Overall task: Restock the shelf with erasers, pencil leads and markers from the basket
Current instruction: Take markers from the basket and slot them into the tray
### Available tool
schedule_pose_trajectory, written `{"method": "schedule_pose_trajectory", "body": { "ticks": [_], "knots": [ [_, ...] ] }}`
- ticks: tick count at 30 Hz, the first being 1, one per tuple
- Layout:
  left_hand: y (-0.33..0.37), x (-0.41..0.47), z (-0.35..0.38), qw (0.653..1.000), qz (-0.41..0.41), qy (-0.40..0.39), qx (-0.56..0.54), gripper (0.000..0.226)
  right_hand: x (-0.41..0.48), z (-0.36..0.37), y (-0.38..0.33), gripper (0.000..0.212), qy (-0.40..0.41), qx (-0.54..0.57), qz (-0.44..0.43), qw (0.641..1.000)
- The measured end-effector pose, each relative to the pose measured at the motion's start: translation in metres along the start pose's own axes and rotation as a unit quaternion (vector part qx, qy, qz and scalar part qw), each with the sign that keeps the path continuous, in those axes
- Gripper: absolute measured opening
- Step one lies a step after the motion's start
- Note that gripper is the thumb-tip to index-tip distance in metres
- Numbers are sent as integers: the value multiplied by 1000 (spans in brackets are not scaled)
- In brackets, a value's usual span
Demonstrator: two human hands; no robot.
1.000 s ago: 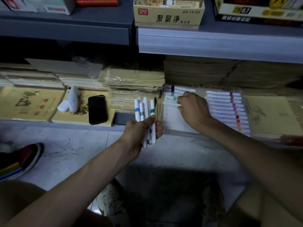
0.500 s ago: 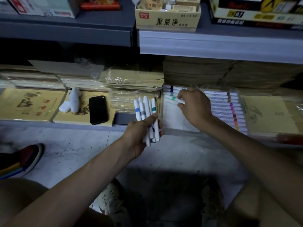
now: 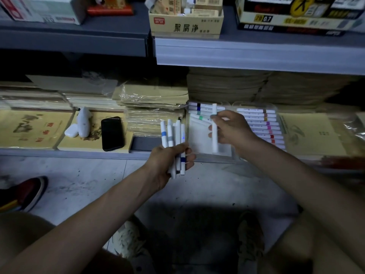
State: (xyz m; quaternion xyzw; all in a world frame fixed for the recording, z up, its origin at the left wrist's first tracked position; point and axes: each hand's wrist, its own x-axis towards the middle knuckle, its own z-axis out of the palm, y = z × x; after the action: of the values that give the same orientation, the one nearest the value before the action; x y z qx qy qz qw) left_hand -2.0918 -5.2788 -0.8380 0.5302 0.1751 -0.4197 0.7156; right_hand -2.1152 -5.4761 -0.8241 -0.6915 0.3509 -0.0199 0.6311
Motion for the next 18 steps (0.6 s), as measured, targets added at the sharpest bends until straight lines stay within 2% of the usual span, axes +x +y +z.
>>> {"method": "schedule_pose_trajectory", "body": {
  "ticks": [1,3,5,7,10,14,18],
  "knots": [
    [0,0,-1,1000,-3,-5,-11,18,11,-2,5,17,35,-98,-44,994],
    [2,0,-1,999,-8,-28,-35,18,24,-3,13,23,65,-300,-136,942],
    [5,0,-1,998,-8,-43,-51,18,29,0,21,29,47,-400,-212,891],
    [8,2,0,997,-3,-50,-54,20,28,5,27,28,36,-452,-272,849],
    [12,4,-1,997,-1,-58,-49,25,32,12,33,22,31,-530,-315,787],
    [10,6,-2,998,8,-46,-50,35,39,15,42,21,37,-540,-337,770],
    [8,7,-7,998,21,-43,-47,31,41,17,41,20,54,-558,-352,750]
  ]
}}
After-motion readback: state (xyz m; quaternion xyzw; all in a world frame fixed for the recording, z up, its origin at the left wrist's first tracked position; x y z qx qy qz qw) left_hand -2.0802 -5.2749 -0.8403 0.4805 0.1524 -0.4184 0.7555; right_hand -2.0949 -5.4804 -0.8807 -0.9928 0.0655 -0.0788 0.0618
